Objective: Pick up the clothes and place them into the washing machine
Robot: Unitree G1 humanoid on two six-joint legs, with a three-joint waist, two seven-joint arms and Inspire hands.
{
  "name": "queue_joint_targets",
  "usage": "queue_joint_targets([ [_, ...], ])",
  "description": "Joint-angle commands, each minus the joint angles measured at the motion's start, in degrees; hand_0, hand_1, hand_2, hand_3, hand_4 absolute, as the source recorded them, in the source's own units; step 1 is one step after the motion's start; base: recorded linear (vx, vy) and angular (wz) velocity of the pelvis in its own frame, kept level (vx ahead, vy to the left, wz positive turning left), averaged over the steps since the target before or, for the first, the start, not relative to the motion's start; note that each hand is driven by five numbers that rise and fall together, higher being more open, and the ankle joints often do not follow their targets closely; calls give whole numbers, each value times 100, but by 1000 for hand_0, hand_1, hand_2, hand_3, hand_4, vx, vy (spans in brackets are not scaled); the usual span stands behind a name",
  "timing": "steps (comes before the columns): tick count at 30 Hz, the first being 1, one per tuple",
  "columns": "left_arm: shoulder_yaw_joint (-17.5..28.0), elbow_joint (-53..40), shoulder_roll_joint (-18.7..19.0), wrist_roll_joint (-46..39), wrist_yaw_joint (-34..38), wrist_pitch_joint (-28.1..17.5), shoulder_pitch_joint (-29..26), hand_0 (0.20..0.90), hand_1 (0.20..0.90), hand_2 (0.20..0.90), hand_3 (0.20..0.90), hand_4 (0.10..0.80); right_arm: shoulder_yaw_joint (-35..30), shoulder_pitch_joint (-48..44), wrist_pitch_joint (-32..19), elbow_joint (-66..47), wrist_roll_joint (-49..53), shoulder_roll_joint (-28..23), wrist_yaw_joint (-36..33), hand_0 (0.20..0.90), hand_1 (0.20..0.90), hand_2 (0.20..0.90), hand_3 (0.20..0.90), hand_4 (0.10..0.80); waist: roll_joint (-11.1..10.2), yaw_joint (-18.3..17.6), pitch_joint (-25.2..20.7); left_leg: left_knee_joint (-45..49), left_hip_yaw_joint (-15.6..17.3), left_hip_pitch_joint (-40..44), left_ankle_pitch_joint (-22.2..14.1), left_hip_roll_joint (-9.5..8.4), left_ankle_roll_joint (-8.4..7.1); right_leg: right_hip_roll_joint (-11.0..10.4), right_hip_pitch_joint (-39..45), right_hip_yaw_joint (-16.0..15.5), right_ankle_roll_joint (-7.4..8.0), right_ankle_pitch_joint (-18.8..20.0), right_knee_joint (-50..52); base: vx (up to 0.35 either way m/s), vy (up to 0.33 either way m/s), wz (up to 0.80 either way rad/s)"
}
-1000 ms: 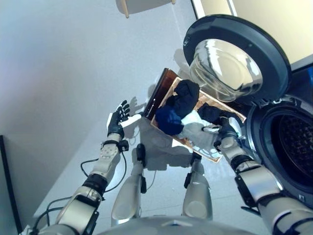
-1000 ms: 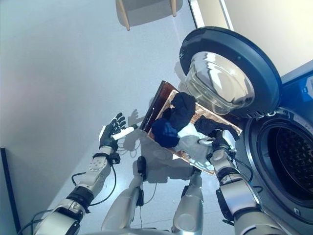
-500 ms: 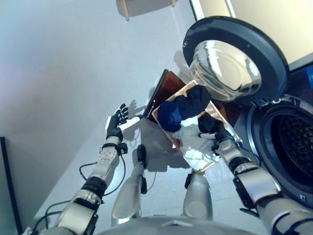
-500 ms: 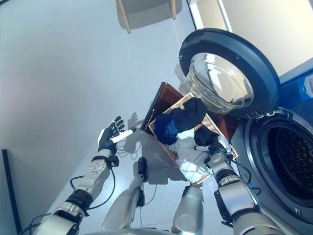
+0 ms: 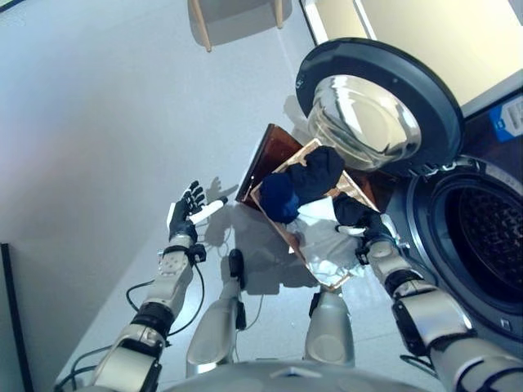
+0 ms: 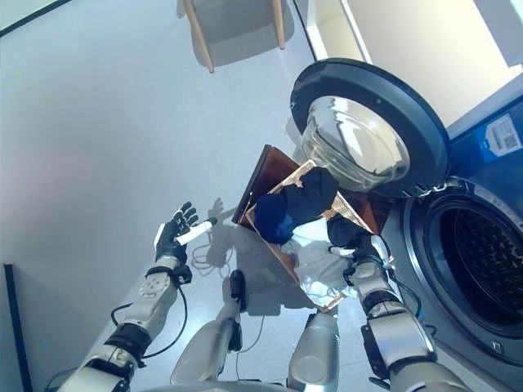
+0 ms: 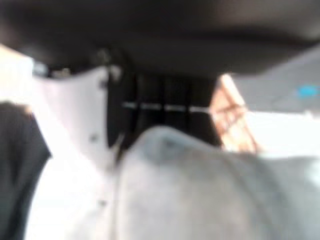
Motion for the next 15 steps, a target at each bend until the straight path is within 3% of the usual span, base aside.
queue_joint_targets([
  [1, 313, -39, 118, -148, 33, -405, -10, 900, 900, 900, 900, 800, -510, 229, -893, -538, 1364, -169, -522, 200, 200, 200, 200, 300, -239, -4, -519, 164, 40, 241, -479, 135, -446, -436, -243, 282, 189, 97, 454, 41, -27, -10],
  [15, 630, -43, -33, -275, 131, -510, 291, 900, 900, 900, 900, 800, -2101, 1255, -2563, -2955, 4409, 468, -156, 200, 200, 200, 200, 300, -184, -234, -678, 15, 83, 568, -478, 269, -542, -350, -70, 334, 179, -97, 585, 21, -19, -4],
])
